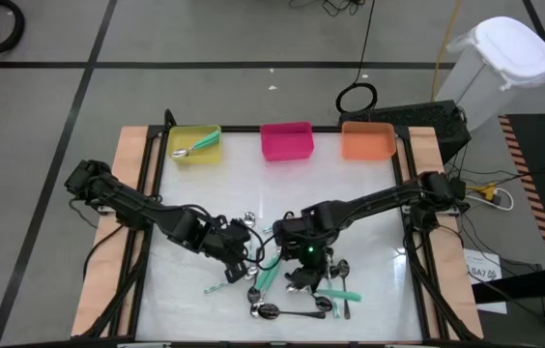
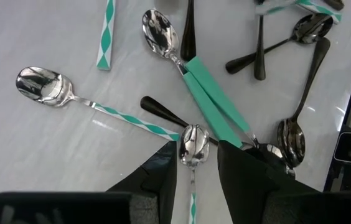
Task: Sort silverware by color (type)
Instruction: Put the light green spoon into the yellow bin
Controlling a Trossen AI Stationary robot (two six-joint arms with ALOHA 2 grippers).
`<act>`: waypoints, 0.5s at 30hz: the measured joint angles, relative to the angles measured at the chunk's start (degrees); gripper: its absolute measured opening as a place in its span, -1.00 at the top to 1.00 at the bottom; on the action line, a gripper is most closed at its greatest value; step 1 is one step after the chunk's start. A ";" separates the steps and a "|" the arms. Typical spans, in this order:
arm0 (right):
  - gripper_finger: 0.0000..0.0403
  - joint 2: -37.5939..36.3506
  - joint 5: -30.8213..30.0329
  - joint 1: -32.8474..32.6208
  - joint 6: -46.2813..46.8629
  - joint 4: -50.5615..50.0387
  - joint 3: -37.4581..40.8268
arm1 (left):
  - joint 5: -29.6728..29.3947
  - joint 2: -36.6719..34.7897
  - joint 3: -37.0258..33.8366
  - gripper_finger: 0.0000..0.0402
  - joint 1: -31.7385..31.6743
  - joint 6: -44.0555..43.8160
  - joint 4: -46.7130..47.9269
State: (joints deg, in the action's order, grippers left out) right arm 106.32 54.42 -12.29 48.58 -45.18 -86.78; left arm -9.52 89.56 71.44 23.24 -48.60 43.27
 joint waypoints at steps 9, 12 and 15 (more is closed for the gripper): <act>1.00 -0.72 2.93 1.09 -4.73 -1.47 0.00 | -0.18 0.00 0.00 0.41 0.00 0.02 0.00; 1.00 -1.95 2.82 2.25 -5.26 -5.05 0.00 | -1.07 0.00 0.00 0.41 0.00 0.02 0.00; 1.00 -2.84 -1.43 3.66 -8.37 -9.62 0.00 | -1.20 0.00 0.00 0.41 -0.06 -0.08 0.00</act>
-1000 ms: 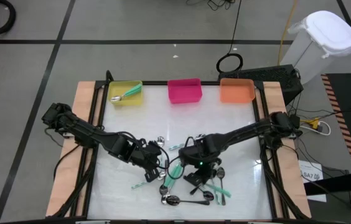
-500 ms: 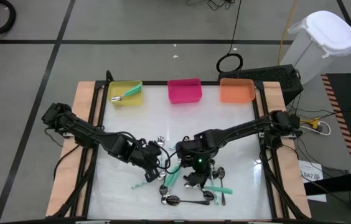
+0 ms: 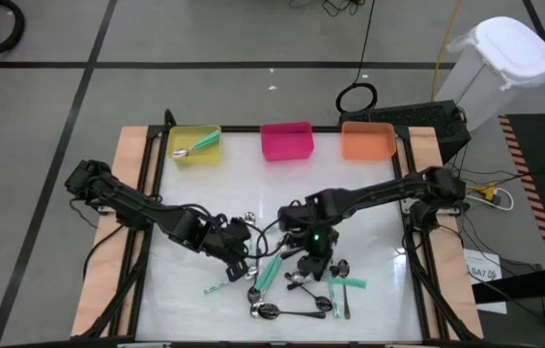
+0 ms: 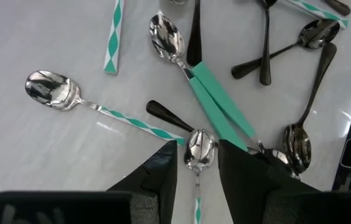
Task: Sort silverware by color (type)
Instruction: Put the light green spoon into the yellow bin
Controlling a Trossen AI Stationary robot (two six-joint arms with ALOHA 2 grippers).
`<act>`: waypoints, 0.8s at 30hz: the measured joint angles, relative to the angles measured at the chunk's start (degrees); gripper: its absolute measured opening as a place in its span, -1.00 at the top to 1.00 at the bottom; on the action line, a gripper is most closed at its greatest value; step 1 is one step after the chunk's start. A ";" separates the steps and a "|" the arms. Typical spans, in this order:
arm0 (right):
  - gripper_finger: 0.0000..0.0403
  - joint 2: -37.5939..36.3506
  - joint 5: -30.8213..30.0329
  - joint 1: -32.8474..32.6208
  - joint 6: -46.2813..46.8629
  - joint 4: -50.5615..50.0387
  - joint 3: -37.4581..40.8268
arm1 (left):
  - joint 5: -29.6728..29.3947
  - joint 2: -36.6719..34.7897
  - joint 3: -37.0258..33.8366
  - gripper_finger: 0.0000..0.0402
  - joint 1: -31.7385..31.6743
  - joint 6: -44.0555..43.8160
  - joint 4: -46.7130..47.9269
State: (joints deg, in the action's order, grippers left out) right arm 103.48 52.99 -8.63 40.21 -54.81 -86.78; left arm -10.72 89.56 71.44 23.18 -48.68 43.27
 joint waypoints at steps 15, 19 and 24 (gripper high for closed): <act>1.00 -0.68 -7.03 1.24 -2.56 -13.22 0.00 | -2.43 0.00 0.00 0.41 -0.92 -0.44 -0.15; 1.00 -0.68 -0.06 1.04 -2.40 -3.80 0.00 | -2.47 0.00 0.00 0.41 -1.75 0.34 -0.20; 1.00 -0.27 -4.69 2.19 -1.17 -4.90 -0.02 | -2.45 0.00 0.00 0.41 -2.21 0.34 -0.31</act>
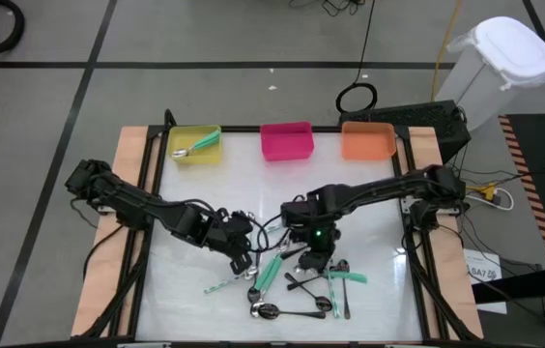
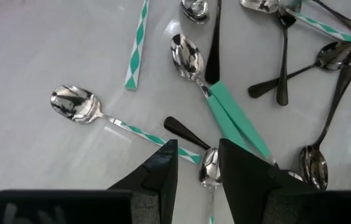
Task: Sort silverware by color (type)
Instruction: Put the light green spoon into the yellow bin
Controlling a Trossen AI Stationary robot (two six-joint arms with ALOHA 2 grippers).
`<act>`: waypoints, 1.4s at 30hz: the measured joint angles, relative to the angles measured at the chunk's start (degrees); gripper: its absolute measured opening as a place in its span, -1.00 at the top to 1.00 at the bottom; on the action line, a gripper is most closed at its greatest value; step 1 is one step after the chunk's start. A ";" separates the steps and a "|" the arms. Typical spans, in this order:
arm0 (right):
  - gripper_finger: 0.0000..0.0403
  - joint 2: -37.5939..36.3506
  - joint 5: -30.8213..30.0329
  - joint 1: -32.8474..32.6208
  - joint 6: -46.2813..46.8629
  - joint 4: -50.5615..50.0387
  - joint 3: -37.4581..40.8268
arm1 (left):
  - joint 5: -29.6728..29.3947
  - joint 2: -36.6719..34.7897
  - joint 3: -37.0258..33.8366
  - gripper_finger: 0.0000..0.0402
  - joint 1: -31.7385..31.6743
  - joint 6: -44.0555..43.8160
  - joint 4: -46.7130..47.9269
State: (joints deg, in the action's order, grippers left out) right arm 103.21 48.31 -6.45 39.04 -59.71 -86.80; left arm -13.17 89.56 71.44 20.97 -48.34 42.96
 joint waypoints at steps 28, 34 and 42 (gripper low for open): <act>1.00 -12.50 1.38 2.17 7.48 2.61 0.06 | -2.36 0.28 0.00 0.41 0.04 19.02 -20.07; 1.00 -17.09 1.19 4.13 7.85 4.26 0.04 | -2.33 0.33 0.00 0.41 0.12 21.54 -28.64; 1.00 -20.03 1.30 7.35 8.29 15.19 0.04 | -2.87 0.33 -0.02 0.41 -0.67 32.65 -41.09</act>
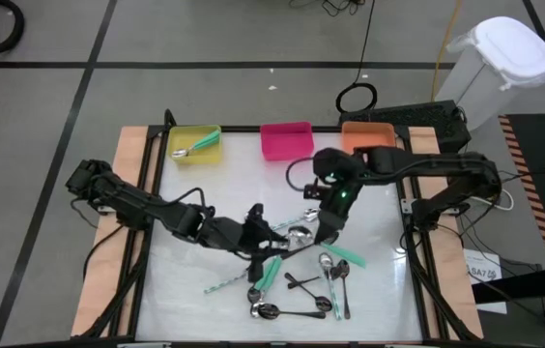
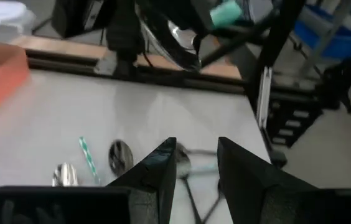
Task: Sort silverware by color (type)
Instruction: Put the light green spoon into the yellow bin
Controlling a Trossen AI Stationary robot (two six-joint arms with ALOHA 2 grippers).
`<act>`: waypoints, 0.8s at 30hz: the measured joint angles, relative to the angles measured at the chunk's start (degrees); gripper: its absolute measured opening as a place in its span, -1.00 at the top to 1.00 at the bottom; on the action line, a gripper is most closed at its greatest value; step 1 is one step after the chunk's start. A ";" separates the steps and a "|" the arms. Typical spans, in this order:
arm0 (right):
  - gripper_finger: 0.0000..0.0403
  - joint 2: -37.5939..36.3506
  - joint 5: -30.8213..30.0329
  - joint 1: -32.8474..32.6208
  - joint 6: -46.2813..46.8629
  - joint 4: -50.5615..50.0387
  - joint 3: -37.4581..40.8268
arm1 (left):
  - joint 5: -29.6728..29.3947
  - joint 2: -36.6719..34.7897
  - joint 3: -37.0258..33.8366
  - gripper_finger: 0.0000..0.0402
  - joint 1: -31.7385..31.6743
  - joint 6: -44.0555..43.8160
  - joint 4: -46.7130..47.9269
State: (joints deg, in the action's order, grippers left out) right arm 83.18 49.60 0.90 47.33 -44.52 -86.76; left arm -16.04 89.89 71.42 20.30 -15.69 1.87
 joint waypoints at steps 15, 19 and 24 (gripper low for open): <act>1.00 -3.92 -3.21 7.35 -1.58 10.81 0.00 | -2.15 0.00 0.00 0.41 -6.11 -5.59 -3.84; 1.00 -4.30 -3.28 9.59 0.43 19.26 -0.04 | -2.53 0.00 0.00 0.41 -6.18 -4.76 -11.29; 1.00 -4.79 -6.30 12.34 -0.01 25.73 -0.07 | -4.39 -0.02 0.00 0.41 -6.97 -6.24 -18.69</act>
State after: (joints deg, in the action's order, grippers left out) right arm 78.39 43.31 13.25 47.32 -18.79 -86.83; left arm -20.43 89.86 71.42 13.33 -21.93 -16.82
